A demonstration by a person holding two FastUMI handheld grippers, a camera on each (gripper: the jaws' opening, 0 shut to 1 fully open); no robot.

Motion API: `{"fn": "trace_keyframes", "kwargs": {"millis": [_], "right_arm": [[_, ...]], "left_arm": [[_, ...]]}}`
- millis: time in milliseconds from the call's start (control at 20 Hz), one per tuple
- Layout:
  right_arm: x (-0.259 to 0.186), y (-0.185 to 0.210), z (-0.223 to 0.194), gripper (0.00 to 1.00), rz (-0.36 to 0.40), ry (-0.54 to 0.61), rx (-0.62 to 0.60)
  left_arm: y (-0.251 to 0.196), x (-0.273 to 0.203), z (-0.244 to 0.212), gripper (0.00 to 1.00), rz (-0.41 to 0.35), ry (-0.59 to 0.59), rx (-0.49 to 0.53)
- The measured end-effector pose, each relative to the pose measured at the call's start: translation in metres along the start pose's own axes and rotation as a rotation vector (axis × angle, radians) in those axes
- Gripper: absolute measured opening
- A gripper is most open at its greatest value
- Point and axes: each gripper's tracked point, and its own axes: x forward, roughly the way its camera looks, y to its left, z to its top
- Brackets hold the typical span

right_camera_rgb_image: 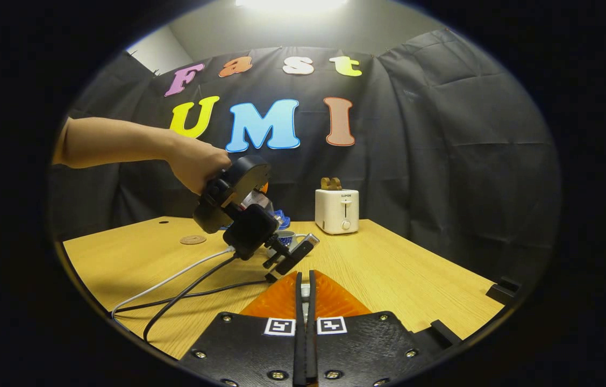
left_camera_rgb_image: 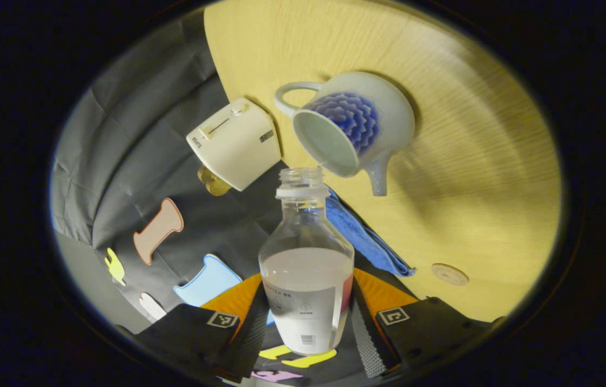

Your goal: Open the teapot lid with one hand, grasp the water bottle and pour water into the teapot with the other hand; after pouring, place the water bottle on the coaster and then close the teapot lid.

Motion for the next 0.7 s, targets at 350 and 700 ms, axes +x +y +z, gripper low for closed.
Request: {"fn": "trace_keyframes", "kwargs": {"millis": [350, 700], "right_arm": [[0.001, 0.002, 0.0, 0.0, 0.003, 0.004, 0.004], [0.002, 0.002, 0.006, 0.0, 0.0, -0.008, 0.005]], "left_arm": [[-0.002, 0.004, -0.002, 0.87, -0.005, -0.025, -0.075], [-0.011, 0.003, 0.005, 0.83, 0.004, -0.104, -0.344]]}}
